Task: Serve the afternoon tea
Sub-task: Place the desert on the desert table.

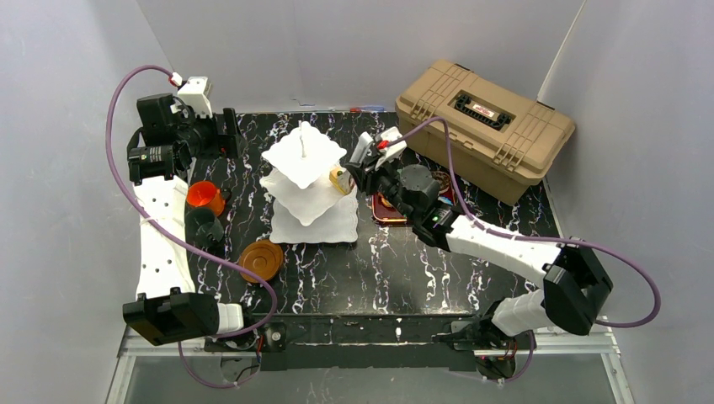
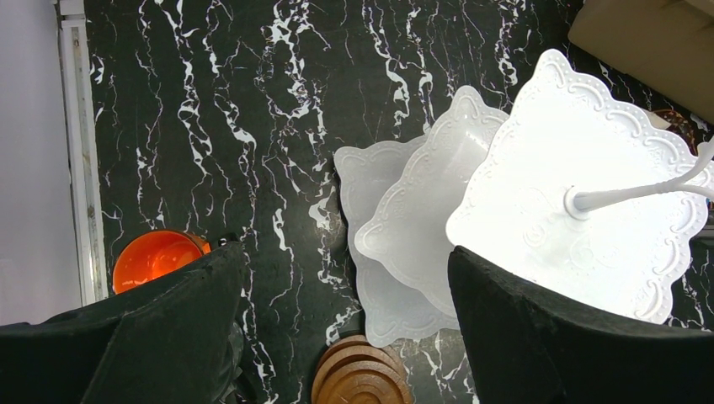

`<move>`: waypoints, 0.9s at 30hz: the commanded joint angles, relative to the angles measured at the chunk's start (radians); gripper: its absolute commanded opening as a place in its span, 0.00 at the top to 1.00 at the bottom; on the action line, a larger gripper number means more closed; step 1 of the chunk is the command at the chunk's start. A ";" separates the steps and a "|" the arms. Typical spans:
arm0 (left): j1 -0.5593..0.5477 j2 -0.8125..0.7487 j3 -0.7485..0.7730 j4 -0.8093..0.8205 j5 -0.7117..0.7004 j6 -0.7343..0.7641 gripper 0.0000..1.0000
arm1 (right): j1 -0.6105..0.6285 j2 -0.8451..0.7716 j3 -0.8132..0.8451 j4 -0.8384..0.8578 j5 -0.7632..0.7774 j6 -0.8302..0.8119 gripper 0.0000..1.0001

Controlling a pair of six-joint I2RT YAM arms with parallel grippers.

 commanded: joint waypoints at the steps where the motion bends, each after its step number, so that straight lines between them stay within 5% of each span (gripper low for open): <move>1: 0.006 -0.005 0.006 -0.018 0.024 0.000 0.12 | 0.017 0.013 -0.006 0.210 0.064 -0.019 0.94; 13: 0.006 -0.015 -0.013 -0.016 0.023 0.008 0.11 | 0.030 0.052 -0.009 0.261 0.124 -0.005 0.86; 27: 0.006 -0.021 -0.024 -0.005 0.013 0.014 0.09 | 0.031 0.054 -0.016 0.222 0.120 0.008 0.41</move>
